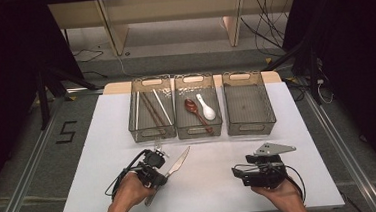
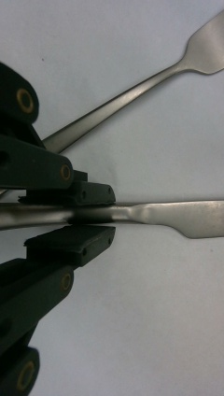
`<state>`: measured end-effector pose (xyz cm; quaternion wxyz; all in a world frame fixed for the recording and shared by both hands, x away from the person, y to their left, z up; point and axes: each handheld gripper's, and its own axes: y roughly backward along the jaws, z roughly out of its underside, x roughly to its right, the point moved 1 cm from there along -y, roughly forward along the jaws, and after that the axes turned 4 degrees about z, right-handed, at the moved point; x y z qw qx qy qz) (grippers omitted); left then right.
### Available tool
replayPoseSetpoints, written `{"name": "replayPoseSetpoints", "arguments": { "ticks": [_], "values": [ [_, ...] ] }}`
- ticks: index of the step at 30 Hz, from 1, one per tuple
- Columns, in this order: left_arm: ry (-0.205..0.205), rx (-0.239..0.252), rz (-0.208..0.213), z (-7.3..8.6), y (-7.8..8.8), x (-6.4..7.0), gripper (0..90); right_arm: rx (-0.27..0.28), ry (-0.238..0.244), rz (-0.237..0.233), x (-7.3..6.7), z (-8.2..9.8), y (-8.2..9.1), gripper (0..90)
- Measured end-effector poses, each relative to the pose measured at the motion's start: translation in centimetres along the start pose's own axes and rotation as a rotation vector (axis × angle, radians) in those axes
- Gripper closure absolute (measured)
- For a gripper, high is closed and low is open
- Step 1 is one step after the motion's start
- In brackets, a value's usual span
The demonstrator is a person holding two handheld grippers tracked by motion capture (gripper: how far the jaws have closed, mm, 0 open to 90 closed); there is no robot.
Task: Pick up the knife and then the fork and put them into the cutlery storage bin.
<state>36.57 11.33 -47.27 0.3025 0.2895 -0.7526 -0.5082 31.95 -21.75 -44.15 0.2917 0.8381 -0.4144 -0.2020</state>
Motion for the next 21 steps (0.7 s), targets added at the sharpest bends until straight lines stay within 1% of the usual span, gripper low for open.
{"name": "replayPoseSetpoints", "arguments": {
  "ticks": [3,6,7,9,14,21],
  "values": [
    [-0.002,-0.006,-0.003,-0.07,-0.05,0.13,75.5,0.000,-0.001,-0.001,0.02,-0.01,0.04,31.9],
    [-0.028,-0.017,-0.039,-0.20,-0.19,0.59,75.7,0.000,0.000,0.000,0.00,-0.01,0.02,31.9],
    [-0.036,-0.025,-0.045,-0.25,-0.18,0.69,75.9,0.000,0.000,-0.001,-0.01,-0.03,0.02,31.9],
    [-0.045,-0.024,-0.055,-0.26,-0.21,0.78,76.9,-0.001,0.001,-0.001,-0.06,-0.06,0.02,31.9],
    [-0.055,-0.013,-0.050,-0.17,-0.20,0.74,78.7,-0.001,0.006,-0.001,-0.15,-0.12,-0.05,31.9],
    [-0.072,0.002,-0.023,-0.03,-0.11,0.47,79.3,0.001,0.003,-0.003,-0.07,-0.11,-0.02,32.0]
  ]
}}
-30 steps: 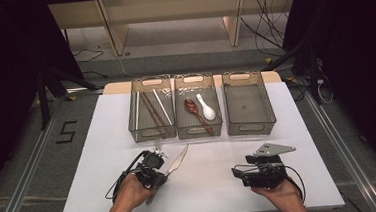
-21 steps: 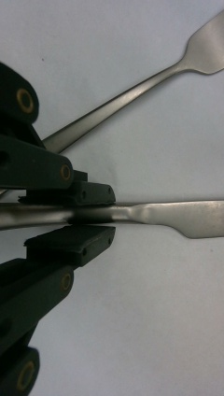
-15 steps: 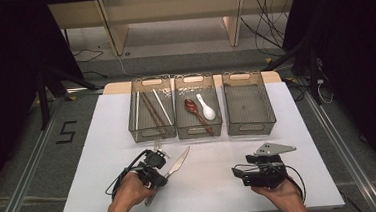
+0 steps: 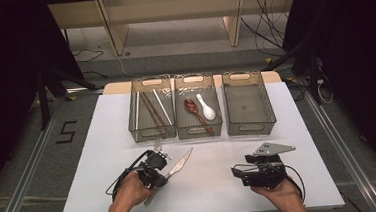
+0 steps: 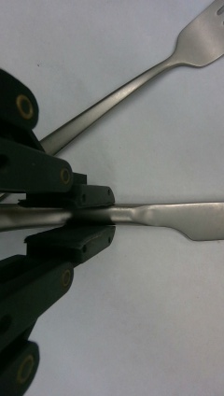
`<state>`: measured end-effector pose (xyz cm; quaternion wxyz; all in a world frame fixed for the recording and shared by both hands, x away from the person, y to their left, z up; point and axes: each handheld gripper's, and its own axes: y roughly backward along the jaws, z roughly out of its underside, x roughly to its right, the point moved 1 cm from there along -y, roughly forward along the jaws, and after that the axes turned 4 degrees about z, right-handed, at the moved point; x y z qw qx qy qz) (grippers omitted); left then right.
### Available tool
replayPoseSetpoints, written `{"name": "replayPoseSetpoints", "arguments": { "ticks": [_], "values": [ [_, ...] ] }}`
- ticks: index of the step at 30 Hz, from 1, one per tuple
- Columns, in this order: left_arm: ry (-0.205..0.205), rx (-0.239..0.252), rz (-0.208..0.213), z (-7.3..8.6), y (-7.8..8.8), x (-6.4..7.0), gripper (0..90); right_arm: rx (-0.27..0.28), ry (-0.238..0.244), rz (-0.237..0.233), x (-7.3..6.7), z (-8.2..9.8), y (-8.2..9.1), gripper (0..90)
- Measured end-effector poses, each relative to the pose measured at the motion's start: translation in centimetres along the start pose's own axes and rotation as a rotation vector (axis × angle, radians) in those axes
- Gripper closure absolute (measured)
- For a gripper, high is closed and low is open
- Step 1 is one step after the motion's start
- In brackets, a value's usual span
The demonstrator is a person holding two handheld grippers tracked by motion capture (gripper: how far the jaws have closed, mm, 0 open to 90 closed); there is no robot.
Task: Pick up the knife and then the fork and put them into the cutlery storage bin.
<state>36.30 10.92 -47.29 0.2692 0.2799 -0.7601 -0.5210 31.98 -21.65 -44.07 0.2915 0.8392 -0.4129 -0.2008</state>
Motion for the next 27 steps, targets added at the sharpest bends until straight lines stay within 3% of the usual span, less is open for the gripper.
{"name": "replayPoseSetpoints", "arguments": {
  "ticks": [7,18,27],
  "values": [
    [-0.027,0.023,0.026,-0.2,0.2,0.5,79.3,0.000,-0.003,-0.001,0.0,0.0,0.1,32.3],
    [-0.027,0.060,0.072,-0.3,0.6,0.7,79.3,0.008,0.009,-0.013,-0.4,-0.1,0.0,32.2],
    [-0.051,0.064,0.085,-0.5,1.1,1.2,79.3,0.028,0.068,-0.058,-2.4,-0.5,-0.4,32.0]
  ]
}}
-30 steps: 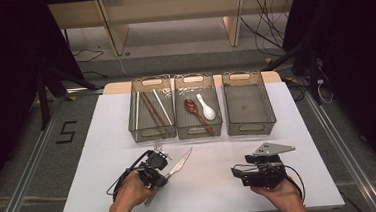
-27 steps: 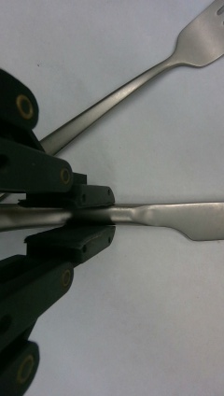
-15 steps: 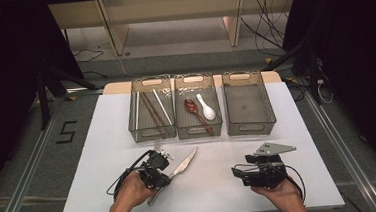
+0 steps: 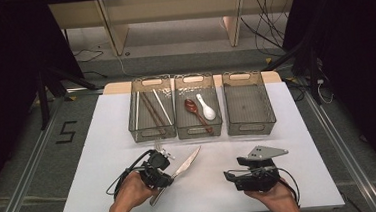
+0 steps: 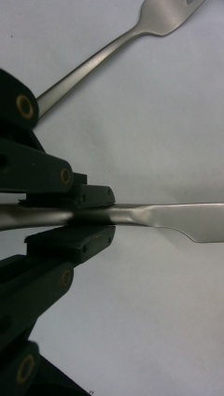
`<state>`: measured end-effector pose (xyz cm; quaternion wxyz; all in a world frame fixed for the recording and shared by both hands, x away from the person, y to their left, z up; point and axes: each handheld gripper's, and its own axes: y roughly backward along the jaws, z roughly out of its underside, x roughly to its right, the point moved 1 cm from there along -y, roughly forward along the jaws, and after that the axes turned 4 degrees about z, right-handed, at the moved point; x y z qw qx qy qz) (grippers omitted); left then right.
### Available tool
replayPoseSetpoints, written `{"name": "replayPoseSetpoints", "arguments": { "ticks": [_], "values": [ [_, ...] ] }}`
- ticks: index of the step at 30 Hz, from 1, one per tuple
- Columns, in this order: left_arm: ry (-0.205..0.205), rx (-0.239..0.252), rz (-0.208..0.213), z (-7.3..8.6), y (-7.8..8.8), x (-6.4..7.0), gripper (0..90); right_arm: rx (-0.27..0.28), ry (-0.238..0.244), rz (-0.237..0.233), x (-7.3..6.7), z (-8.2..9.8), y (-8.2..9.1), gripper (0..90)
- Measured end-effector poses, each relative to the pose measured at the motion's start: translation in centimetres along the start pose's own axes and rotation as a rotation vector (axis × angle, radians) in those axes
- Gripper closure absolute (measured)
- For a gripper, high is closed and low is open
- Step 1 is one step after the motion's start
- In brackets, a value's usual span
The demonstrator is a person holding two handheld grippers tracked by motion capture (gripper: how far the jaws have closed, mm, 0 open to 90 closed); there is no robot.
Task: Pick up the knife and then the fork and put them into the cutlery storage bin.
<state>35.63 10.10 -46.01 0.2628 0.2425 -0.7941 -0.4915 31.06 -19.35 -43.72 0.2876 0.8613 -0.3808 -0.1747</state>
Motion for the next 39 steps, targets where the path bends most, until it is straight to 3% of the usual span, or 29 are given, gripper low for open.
{"name": "replayPoseSetpoints", "arguments": {
  "ticks": [7,15,25,35,39],
  "values": [
    [-0.018,0.005,0.023,-0.3,0.3,0.9,79.3,0.041,0.141,-0.037,-3.1,-0.8,-0.7,31.1],
    [-0.065,-0.021,0.046,-0.6,0.9,2.1,79.3,0.059,0.333,-0.023,-6.2,-1.1,-1.6,30.8],
    [-0.099,-0.042,0.077,-0.9,1.3,3.2,79.3,0.056,0.501,0.019,-8.1,-0.8,-2.8,30.9],
    [-0.121,-0.056,0.091,-1.0,1.3,3.8,79.3,0.040,0.589,0.053,-8.9,-0.6,-3.5,31.3],
    [-0.125,-0.062,0.099,-1.1,1.1,4.0,79.2,0.029,0.647,0.066,-9.2,-0.5,-3.7,31.8]
  ]
}}
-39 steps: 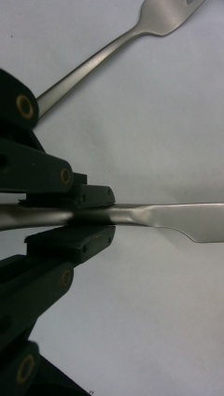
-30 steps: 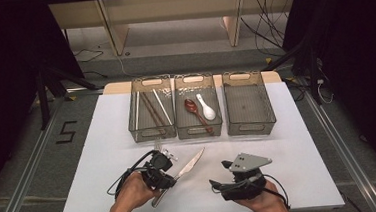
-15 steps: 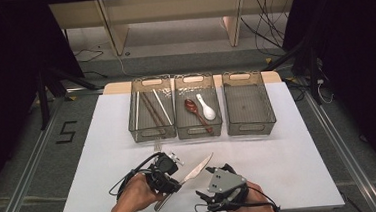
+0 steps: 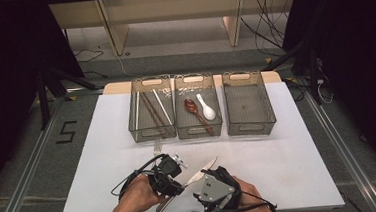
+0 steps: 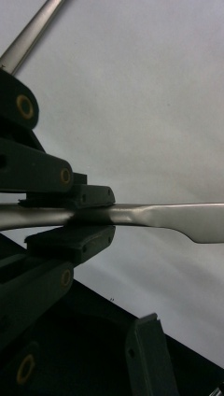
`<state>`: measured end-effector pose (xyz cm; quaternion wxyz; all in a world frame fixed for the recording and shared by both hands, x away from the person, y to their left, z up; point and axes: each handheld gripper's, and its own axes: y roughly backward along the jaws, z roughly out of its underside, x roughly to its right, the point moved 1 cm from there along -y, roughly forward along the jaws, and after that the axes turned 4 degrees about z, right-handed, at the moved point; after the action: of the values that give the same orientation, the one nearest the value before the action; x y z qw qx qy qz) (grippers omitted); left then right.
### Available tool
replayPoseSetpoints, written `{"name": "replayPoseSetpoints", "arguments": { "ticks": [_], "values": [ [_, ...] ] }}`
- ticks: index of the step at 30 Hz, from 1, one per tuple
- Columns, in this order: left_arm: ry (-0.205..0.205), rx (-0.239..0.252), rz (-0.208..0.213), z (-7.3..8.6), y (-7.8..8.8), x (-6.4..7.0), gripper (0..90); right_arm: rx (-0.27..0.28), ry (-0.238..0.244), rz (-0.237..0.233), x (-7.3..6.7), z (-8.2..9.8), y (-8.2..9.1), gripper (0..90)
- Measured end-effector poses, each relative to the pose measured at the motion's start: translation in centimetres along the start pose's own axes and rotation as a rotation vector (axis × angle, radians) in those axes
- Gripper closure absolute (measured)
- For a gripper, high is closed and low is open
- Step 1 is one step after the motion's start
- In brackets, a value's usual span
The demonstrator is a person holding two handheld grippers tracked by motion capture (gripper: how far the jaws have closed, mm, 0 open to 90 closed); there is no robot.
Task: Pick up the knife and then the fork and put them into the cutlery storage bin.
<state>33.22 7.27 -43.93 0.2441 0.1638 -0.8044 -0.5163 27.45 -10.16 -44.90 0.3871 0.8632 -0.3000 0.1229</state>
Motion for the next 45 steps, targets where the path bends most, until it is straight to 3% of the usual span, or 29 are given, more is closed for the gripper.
{"name": "replayPoseSetpoints", "arguments": {
  "ticks": [14,24,33,34,39,45],
  "values": [
    [-0.020,-0.023,0.019,-0.2,-0.7,0.4,79.3,-0.044,0.157,0.019,-1.5,-0.4,-1.1,36.3],
    [-0.044,-0.043,0.037,-0.4,-0.9,0.9,79.2,-0.092,0.302,0.043,-2.4,-0.2,-2.1,43.8],
    [-0.068,-0.068,0.057,-0.6,-1.2,1.3,79.2,-0.105,0.365,0.027,-2.8,-0.1,-2.4,54.1],
    [-0.067,-0.069,0.061,-0.6,-1.2,1.4,79.2,-0.105,0.347,0.028,-3.0,-0.1,-2.5,55.3],
    [-0.075,-0.075,0.075,-0.6,-1.3,1.5,79.2,-0.112,0.412,0.015,-3.1,0.0,-2.6,60.0],
    [-0.069,-0.073,0.087,-0.6,-1.2,1.6,79.2,-0.107,0.443,0.011,-3.2,0.1,-2.6,68.9]
  ]
}}
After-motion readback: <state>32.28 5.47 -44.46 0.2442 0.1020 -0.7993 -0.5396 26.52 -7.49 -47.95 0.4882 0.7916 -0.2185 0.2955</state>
